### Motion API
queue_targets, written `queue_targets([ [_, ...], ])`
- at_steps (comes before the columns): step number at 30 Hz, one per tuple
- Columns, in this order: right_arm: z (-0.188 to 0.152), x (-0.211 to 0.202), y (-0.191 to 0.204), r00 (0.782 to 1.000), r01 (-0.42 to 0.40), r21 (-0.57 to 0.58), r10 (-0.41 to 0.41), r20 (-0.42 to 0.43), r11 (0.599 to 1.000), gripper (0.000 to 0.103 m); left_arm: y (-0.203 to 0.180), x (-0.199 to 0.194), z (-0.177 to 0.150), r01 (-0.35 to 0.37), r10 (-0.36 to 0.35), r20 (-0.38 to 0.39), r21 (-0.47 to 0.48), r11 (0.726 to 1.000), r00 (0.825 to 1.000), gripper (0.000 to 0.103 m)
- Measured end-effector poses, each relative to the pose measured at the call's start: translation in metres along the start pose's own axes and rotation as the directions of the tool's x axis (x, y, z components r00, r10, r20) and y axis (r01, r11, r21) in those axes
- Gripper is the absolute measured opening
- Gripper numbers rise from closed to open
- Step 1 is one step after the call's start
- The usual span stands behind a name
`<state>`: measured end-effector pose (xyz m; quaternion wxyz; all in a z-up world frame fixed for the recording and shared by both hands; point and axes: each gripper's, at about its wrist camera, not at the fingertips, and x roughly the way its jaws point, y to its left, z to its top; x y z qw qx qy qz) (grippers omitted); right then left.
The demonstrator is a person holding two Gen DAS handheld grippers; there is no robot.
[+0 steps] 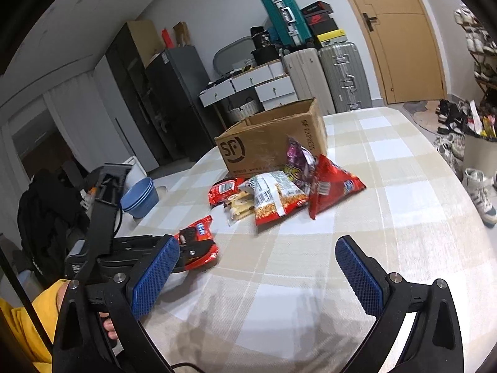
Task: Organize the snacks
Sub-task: 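Grasp the red chocolate pie pack with the left tool, then lift the red pie pack with left tool while right tool grasps white noodle bag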
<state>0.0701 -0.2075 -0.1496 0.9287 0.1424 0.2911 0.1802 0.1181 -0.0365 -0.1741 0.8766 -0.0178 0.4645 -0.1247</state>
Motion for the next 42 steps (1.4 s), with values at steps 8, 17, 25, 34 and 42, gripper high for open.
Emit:
queue_targets([
  [8, 0.044, 0.05, 0.016, 0.996, -0.051, -0.107, 0.043, -0.081, 0.993, 0.102, 0.032, -0.021, -0.007, 0.028, -0.026, 0.034, -0.049, 0.998, 0.999, 0.043],
  [17, 0.074, 0.143, 0.0, 0.966, -0.03, -0.077, 0.009, -0.258, 0.997, 0.102, 0.068, -0.02, -0.013, 0.026, -0.02, 0.05, -0.121, 0.992, 0.999, 0.043],
  [25, 0.072, 0.185, -0.006, 0.944, 0.0, -0.062, -0.021, -0.329, 0.998, 0.1, 0.079, -0.01, -0.014, 0.053, -0.048, 0.039, -0.139, 0.989, 0.998, 0.043],
  [34, 0.047, 0.199, -0.011, 0.927, 0.006, -0.055, -0.026, -0.373, 0.998, 0.056, 0.07, -0.002, -0.014, 0.058, -0.056, 0.025, -0.114, 0.992, 0.998, 0.043],
  [42, 0.039, 0.17, 0.004, 0.946, -0.032, -0.031, 0.02, -0.325, 0.999, 0.052, 0.07, -0.007, -0.015, 0.061, -0.058, 0.028, -0.122, 0.991, 0.998, 0.043],
])
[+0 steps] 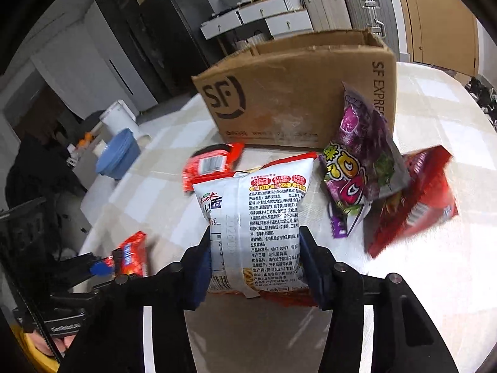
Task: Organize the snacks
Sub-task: 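Lift the red pie pack with left tool while right tool grasps white noodle bag, then carry the red pie pack and white noodle bag over the box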
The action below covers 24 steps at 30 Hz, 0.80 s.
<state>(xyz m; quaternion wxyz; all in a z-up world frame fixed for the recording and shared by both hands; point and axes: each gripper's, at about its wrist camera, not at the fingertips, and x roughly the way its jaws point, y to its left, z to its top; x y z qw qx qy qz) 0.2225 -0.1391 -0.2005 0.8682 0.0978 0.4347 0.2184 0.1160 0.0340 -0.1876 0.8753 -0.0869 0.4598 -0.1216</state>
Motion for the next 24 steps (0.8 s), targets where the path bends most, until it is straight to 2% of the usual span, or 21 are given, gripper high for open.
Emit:
queue_targets([
  [8, -0.021, -0.063, 0.018, 0.992, -0.076, 0.005, 0.075, 0.103, 0.997, 0.052, -0.011, -0.02, 0.001, -0.002, 0.001, 0.039, 0.022, 1.0, 0.999, 0.043],
  [14, -0.044, -0.119, 0.028, 0.972, -0.125, -0.002, 0.123, 0.199, 0.992, 0.052, -0.02, -0.039, -0.003, -0.001, -0.002, 0.066, 0.039, 0.999, 0.998, 0.043],
  [18, -0.06, -0.149, 0.028, 0.958, -0.126, 0.005, 0.121, 0.26, 0.992, 0.052, -0.026, -0.048, -0.006, 0.0, -0.004, 0.074, 0.051, 0.999, 0.997, 0.043],
  [24, -0.081, -0.171, 0.016, 0.953, -0.122, 0.047, 0.104, 0.283, 0.991, 0.052, -0.036, -0.057, -0.009, 0.005, -0.011, 0.083, 0.073, 0.997, 0.996, 0.043],
])
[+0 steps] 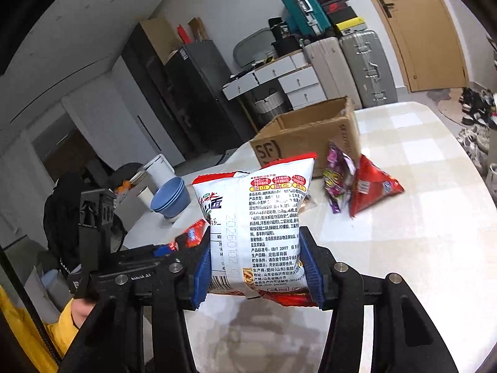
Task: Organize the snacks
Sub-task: 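Carry the red pie pack and white noodle bag over the box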
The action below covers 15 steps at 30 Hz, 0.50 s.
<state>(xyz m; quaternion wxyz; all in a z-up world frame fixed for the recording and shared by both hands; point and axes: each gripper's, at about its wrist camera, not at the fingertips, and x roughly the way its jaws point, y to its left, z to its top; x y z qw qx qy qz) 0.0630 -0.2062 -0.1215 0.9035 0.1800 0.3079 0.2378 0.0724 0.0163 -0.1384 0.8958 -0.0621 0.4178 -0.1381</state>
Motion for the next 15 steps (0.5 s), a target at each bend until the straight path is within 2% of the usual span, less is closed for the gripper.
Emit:
queue_targets([
  [15, -0.005, -0.002, -0.012, 1.0, 0.008, 0.041, -0.008, -0.001, 0.999, 0.052, -0.01, -0.006, 0.001, 0.005, -0.005, -0.003, 0.025, 1.0, 1.0, 0.043],
])
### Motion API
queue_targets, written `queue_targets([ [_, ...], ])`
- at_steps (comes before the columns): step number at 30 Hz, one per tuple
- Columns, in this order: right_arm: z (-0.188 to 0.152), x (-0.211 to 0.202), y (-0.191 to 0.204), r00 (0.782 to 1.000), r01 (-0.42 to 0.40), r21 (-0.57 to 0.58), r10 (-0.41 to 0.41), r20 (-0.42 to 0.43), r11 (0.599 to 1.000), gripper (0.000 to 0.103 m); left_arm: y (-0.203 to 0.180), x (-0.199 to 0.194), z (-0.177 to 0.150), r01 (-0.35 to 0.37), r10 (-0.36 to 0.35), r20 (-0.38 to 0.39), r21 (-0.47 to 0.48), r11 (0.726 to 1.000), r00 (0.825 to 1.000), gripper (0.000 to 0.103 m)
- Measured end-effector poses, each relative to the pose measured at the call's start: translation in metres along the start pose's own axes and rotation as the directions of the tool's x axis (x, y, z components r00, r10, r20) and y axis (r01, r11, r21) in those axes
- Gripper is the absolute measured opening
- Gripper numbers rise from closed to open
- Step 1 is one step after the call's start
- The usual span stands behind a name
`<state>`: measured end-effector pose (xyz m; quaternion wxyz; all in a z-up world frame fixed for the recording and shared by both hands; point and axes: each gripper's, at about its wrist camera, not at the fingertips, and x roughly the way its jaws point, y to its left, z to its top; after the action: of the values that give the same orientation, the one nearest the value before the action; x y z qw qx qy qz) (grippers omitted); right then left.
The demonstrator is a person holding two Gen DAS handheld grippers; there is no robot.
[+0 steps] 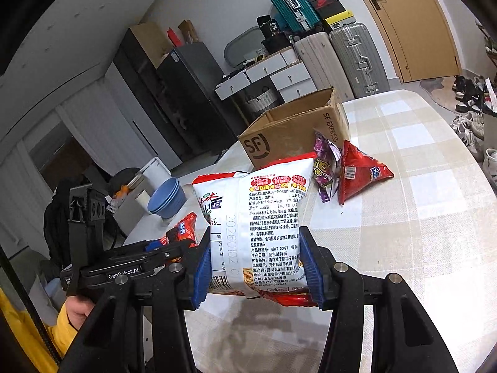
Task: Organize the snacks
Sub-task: 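Carry the red pie pack and white noodle bag over the box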
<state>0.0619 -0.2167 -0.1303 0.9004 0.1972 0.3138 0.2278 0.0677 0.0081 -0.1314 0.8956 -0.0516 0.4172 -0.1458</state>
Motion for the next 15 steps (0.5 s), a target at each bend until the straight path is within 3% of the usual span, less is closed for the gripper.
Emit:
queue_targets([
  [7, 0.017, -0.002, 0.001, 0.999, -0.003, -0.012, 0.003, 0.045, 1.0, 0.052, 0.005, -0.003, 0.017, 0.016, -0.016, 0.018, -0.001, 1.0, 1.0, 0.043],
  [15, 0.075, 0.002, 0.014, 0.995, -0.063, -0.073, 0.068, 0.074, 0.995, 0.052, 0.011, -0.004, 0.066, 0.032, -0.034, 0.054, 0.036, 0.999, 0.998, 0.043],
])
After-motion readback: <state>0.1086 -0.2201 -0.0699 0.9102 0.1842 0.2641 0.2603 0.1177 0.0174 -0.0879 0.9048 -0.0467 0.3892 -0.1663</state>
